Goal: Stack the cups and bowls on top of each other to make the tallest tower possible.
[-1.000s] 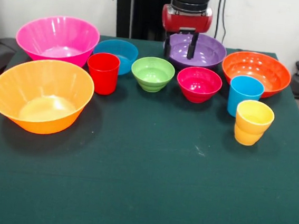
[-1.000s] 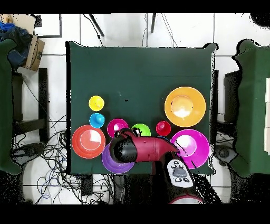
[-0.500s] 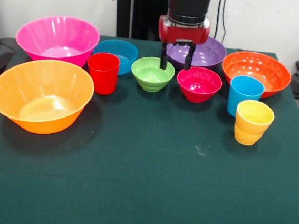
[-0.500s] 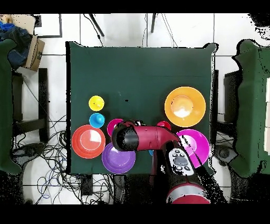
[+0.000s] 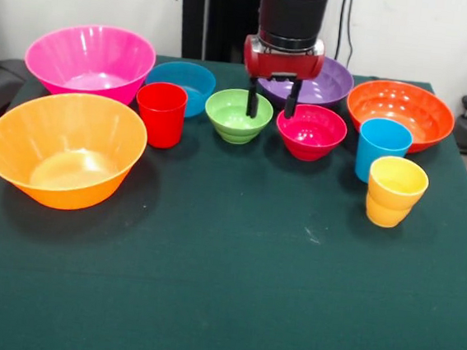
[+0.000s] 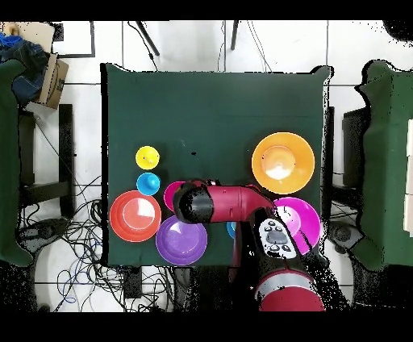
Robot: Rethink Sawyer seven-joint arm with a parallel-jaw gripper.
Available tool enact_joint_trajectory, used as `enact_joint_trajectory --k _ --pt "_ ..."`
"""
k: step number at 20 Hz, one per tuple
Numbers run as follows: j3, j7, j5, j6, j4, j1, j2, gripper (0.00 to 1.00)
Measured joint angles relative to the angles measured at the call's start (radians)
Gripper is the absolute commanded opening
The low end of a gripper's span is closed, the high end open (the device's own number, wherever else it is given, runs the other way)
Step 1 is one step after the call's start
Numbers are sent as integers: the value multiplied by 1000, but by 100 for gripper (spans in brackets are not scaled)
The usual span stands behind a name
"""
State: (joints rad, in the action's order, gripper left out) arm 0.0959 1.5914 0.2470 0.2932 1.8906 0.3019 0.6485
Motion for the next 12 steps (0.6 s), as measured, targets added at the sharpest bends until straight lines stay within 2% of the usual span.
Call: enact_joint_trajectory --k 12 --pt "2 0 0 21 -19 0 -2 100"
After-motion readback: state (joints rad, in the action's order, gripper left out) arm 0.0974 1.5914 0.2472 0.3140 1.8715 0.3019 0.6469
